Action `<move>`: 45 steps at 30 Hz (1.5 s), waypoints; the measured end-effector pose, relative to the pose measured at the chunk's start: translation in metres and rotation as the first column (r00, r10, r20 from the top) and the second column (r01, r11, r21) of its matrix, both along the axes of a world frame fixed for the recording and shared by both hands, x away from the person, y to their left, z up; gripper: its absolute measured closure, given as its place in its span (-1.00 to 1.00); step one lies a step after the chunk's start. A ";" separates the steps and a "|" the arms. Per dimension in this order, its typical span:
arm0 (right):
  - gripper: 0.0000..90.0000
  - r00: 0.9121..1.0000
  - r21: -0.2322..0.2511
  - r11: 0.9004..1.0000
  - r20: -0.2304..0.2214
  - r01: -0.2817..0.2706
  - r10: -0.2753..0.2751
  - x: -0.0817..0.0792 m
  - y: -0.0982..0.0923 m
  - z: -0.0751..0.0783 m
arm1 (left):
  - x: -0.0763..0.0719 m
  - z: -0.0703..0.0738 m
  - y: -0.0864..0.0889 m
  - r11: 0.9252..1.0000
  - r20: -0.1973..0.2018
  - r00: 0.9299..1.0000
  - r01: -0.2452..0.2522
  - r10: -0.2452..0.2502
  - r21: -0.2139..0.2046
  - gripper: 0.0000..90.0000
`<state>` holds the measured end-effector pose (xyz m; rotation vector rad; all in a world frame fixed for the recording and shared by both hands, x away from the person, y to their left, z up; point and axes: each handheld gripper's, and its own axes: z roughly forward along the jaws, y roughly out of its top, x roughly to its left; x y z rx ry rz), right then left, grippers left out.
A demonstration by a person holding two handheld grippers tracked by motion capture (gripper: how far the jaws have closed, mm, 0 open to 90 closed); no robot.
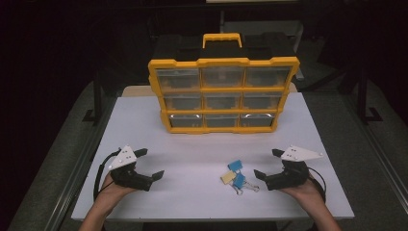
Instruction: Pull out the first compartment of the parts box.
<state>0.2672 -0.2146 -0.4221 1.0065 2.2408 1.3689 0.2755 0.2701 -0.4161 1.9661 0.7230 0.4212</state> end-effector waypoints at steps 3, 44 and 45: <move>-1.00 1.000 0.001 1.000 0.001 0.003 -0.003 -0.001 0.000 0.000 | 0.000 0.000 -0.001 1.000 0.003 1.000 0.003 -0.003 0.004 -1.00; -1.00 1.000 0.012 1.000 0.005 -0.012 0.012 0.001 0.000 0.003 | 0.024 0.007 -0.035 0.996 0.000 0.998 0.056 -0.056 -0.073 -1.00; -1.00 1.000 0.012 1.000 0.005 -0.012 0.012 0.001 0.000 0.003 | 0.024 0.007 -0.035 0.996 0.000 0.998 0.056 -0.056 -0.073 -1.00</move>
